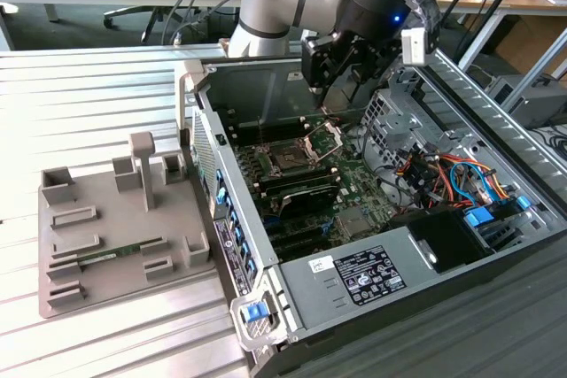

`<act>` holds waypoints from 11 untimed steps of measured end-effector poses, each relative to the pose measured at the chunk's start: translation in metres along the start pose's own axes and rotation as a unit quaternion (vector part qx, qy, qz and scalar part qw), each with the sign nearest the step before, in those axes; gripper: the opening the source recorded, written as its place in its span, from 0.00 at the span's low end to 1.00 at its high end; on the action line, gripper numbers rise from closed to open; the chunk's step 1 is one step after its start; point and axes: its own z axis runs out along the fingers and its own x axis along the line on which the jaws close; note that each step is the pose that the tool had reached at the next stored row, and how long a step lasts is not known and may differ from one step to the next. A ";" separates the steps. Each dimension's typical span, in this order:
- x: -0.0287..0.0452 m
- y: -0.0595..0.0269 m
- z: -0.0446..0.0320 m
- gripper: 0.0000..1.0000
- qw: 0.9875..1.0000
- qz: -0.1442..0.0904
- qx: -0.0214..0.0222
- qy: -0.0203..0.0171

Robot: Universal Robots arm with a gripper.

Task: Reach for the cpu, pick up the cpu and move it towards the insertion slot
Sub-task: 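Pick up the cpu and move it towards the insertion slot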

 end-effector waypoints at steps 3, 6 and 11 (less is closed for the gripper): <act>-0.0009 0.0000 0.0004 0.55 1.000 0.000 0.000 0.000; -0.0019 0.0000 0.0010 0.55 1.000 0.000 0.000 0.000; -0.0039 0.0001 0.0019 0.55 1.000 0.000 0.000 0.000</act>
